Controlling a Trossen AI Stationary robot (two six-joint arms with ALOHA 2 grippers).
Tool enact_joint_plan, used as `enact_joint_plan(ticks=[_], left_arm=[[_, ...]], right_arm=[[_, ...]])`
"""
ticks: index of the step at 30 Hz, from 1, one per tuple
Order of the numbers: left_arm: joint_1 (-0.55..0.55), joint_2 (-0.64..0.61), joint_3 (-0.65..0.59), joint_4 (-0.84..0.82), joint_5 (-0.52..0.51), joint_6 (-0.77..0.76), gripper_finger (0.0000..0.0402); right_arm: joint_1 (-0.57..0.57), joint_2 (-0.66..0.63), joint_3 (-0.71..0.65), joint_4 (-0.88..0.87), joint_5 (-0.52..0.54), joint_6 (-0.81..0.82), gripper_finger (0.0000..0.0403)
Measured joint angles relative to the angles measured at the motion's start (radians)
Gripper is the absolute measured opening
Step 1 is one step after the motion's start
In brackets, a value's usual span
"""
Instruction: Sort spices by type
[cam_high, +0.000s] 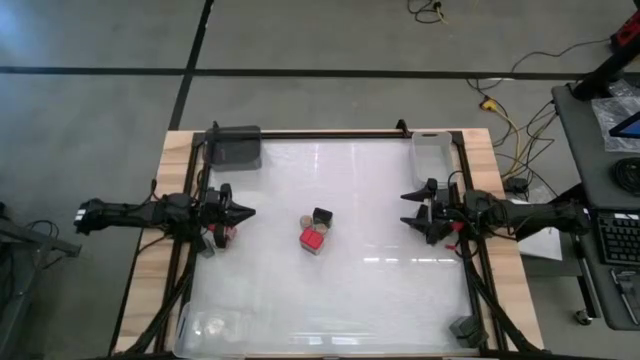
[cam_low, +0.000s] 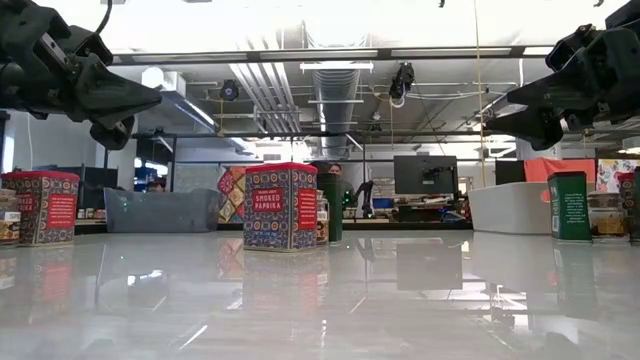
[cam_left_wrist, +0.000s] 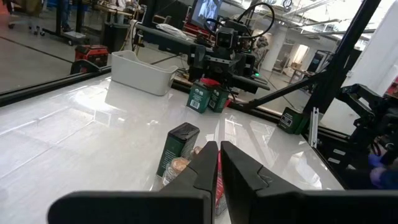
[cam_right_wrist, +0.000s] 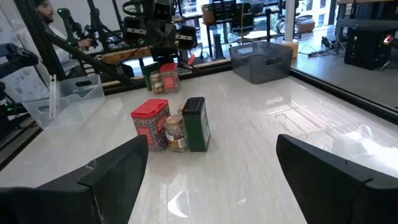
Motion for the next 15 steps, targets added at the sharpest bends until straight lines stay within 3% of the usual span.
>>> enact_joint_plan(ticks=[12,15], left_arm=[[0.0,0.0,0.0,0.0,0.0,0.0,0.0004],[0.0,0.0,0.0,0.0,0.0,0.0,0.0004]], right_arm=[[0.0,0.0,0.0,0.029,0.002,0.0,0.0345],[0.0,0.0,0.0,0.081,0.002,0.071,0.0345]])
